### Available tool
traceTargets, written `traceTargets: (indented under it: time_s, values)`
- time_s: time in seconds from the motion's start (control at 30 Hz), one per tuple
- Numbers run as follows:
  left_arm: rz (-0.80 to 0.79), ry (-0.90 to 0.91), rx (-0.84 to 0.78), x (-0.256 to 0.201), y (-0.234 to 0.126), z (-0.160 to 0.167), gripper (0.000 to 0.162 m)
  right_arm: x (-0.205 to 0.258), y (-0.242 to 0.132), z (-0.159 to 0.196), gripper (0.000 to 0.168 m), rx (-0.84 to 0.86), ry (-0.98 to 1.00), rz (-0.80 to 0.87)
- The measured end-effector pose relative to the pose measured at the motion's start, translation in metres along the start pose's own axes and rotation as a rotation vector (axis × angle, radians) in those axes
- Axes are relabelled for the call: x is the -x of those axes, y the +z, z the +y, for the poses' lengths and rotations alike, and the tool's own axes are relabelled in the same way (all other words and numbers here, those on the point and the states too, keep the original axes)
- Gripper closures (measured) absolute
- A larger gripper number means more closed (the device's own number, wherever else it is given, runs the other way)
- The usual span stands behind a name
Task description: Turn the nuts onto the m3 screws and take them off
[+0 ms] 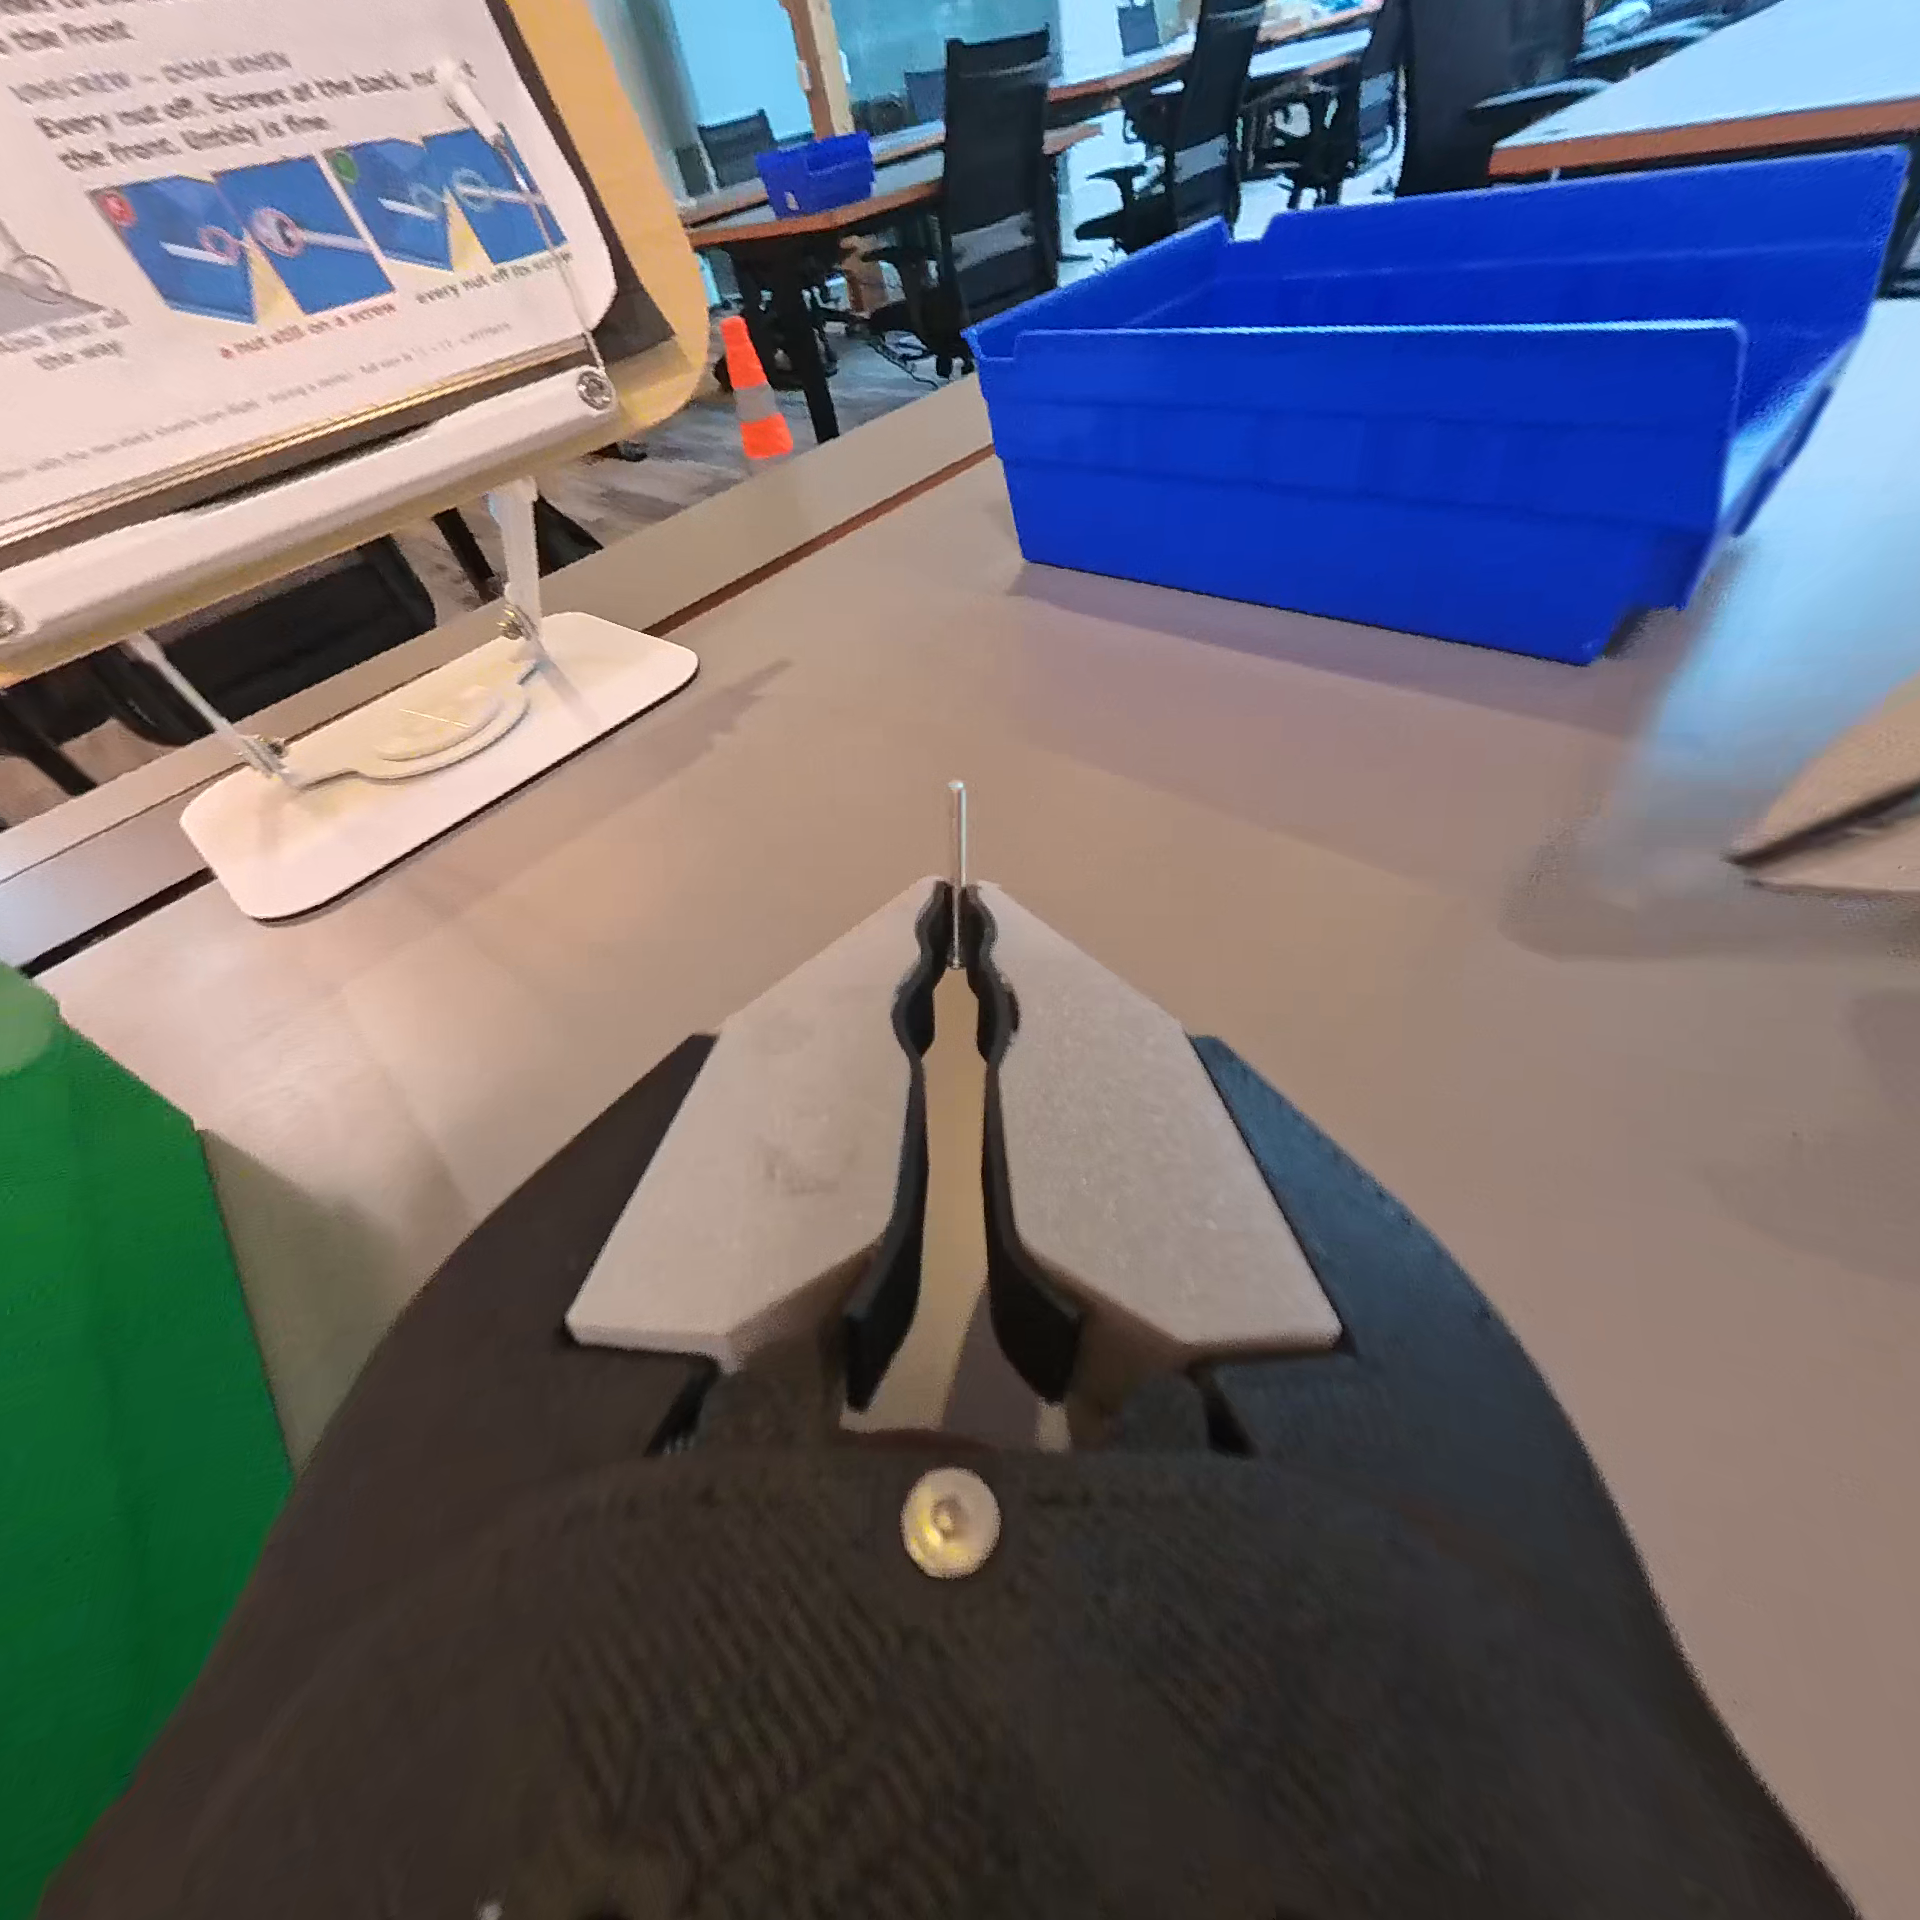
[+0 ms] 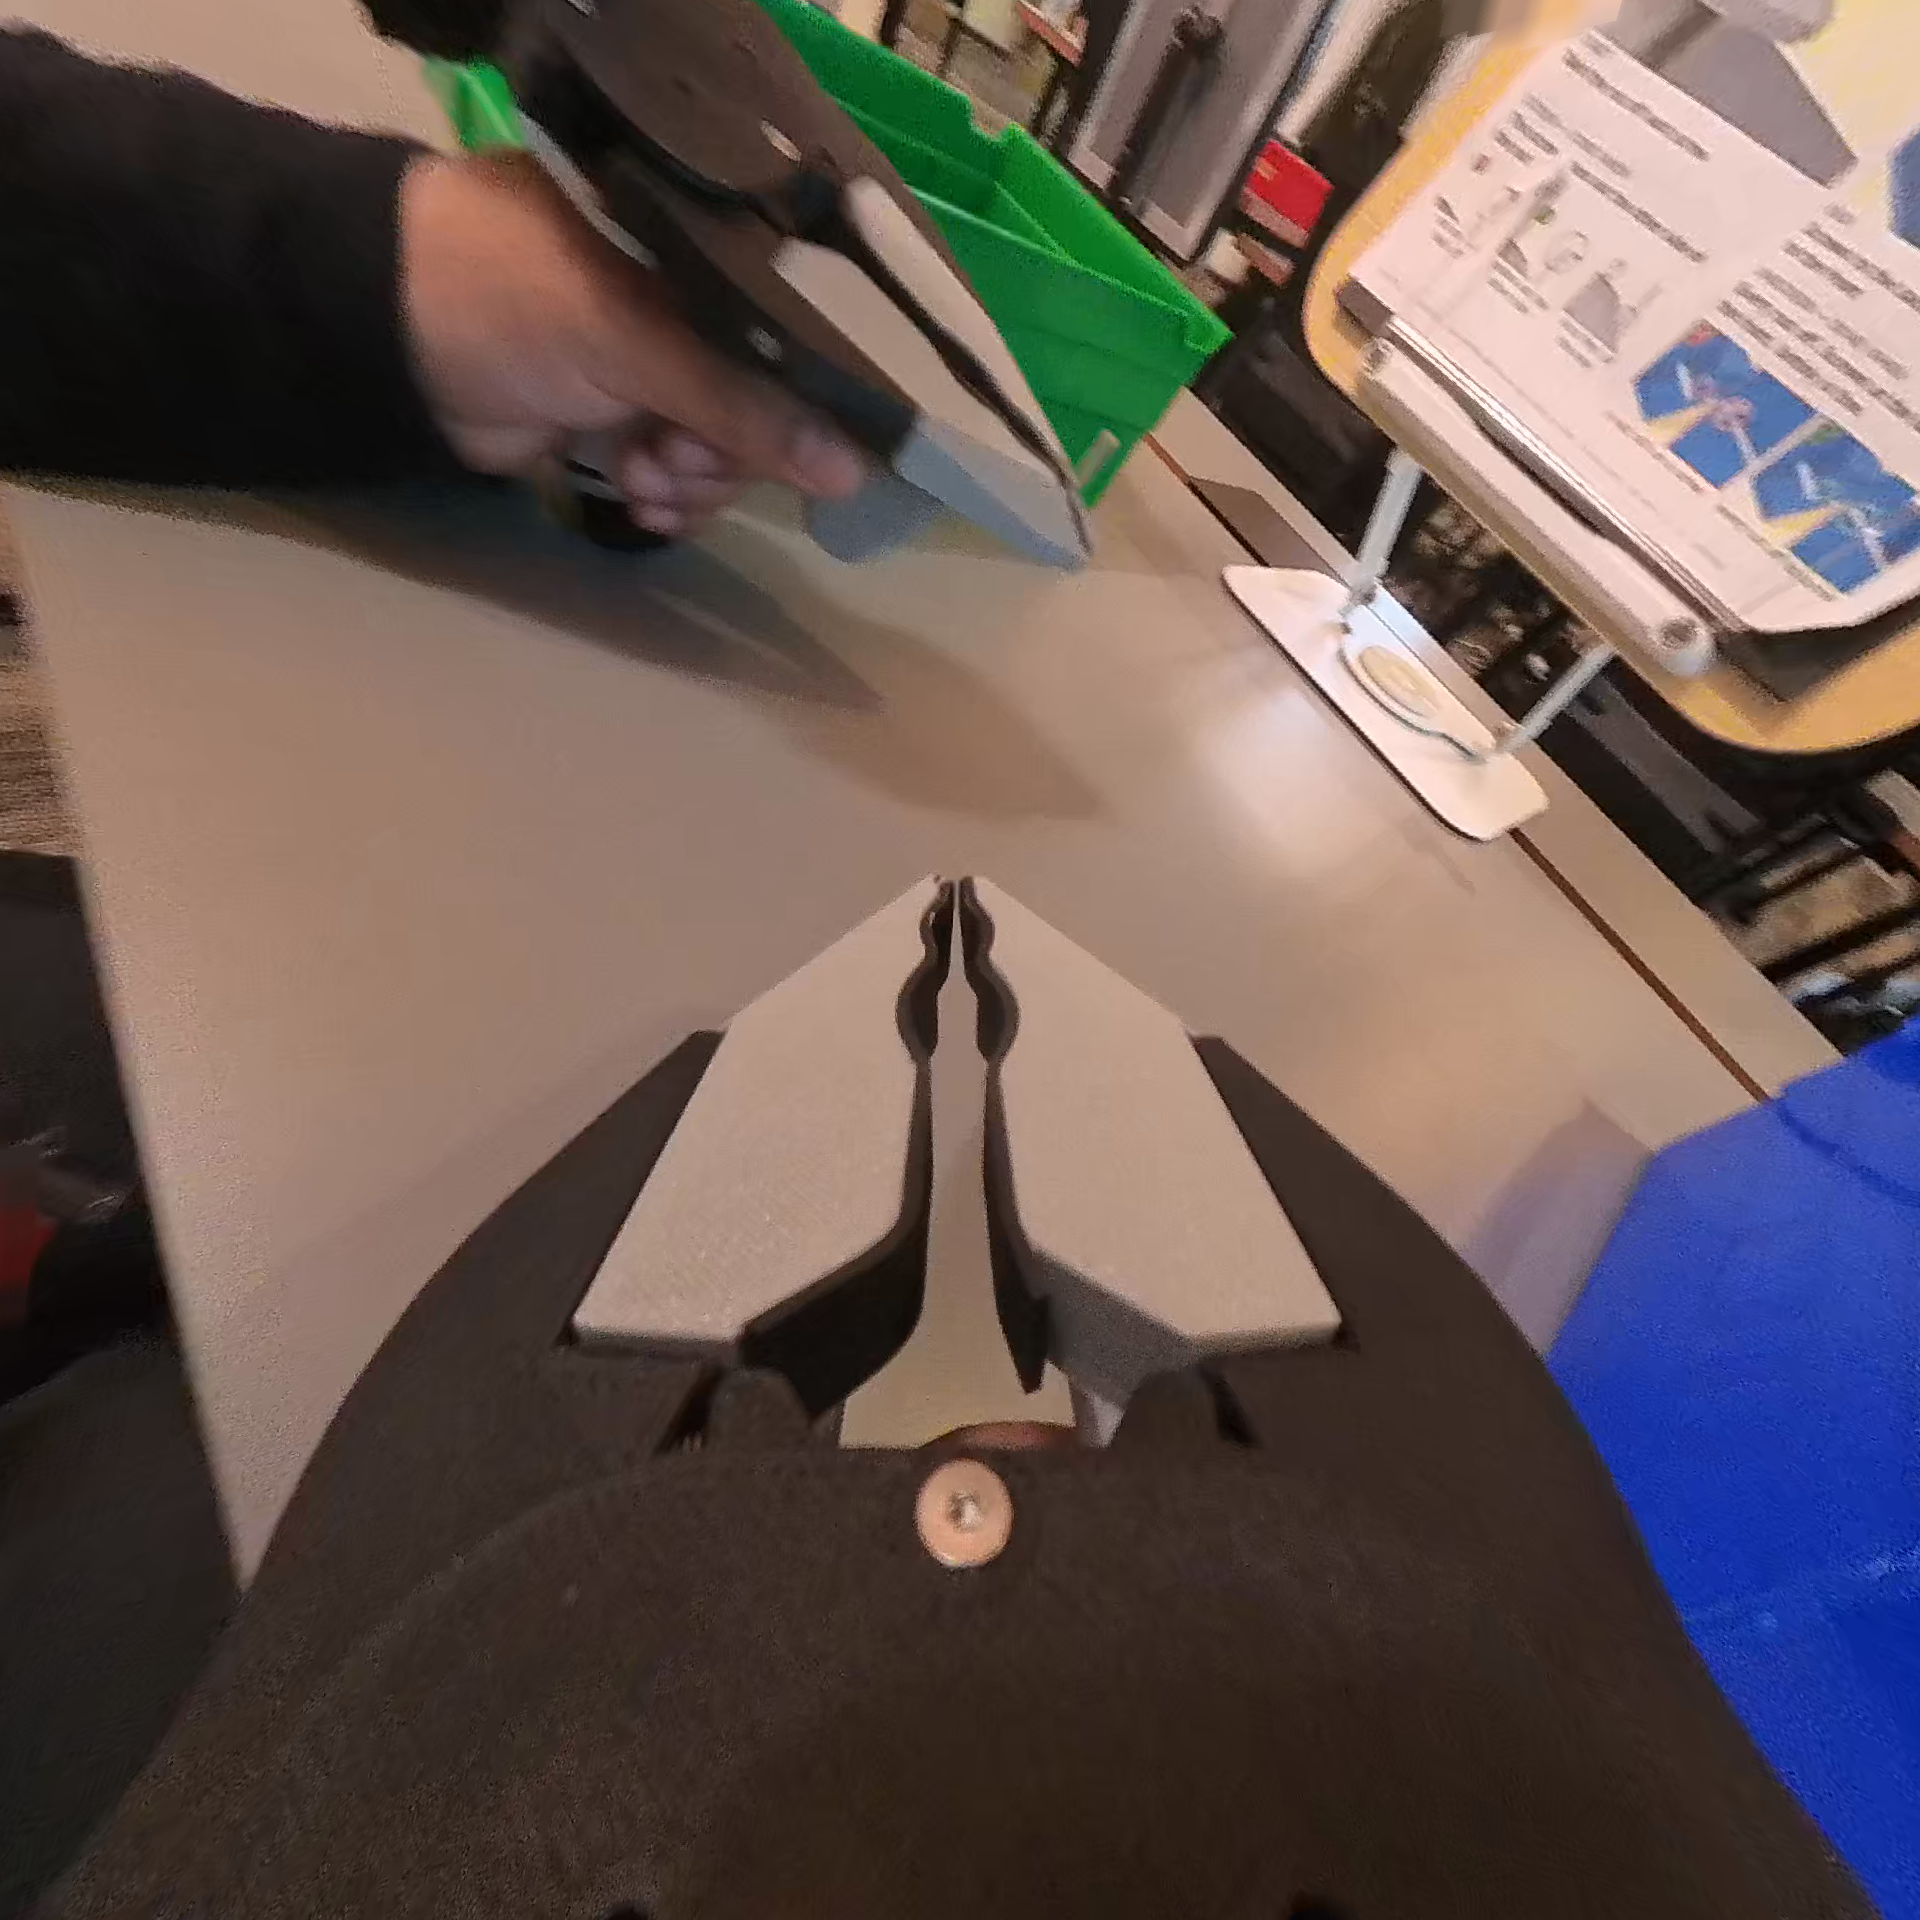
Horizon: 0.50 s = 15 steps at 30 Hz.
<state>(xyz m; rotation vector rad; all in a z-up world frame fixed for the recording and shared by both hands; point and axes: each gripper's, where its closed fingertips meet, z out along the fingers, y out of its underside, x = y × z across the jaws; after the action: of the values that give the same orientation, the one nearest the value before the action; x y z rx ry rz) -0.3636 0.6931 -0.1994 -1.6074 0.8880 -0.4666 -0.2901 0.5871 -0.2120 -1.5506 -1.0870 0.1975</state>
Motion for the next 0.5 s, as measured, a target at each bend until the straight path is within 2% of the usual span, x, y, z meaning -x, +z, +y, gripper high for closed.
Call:
traceTargets:
  time_s: [0.2, 0.37, 0.5]
  values:
    - [-0.029, -0.118, -0.027, -0.004, -0.029, 0.001, 0.162, -0.024, 0.012, 0.040, 0.164, 0.216, 0.007, 0.106]
    - [-0.094, -0.104, -0.066, -0.005, -0.056, 0.001, 0.162, -0.044, 0.016, 0.040, 0.155, 0.188, -0.008, 0.202]
    - [-0.152, 0.019, -0.218, -0.014, -0.079, -0.015, 0.162, -0.042, 0.014, 0.035, 0.158, 0.162, -0.033, 0.214]
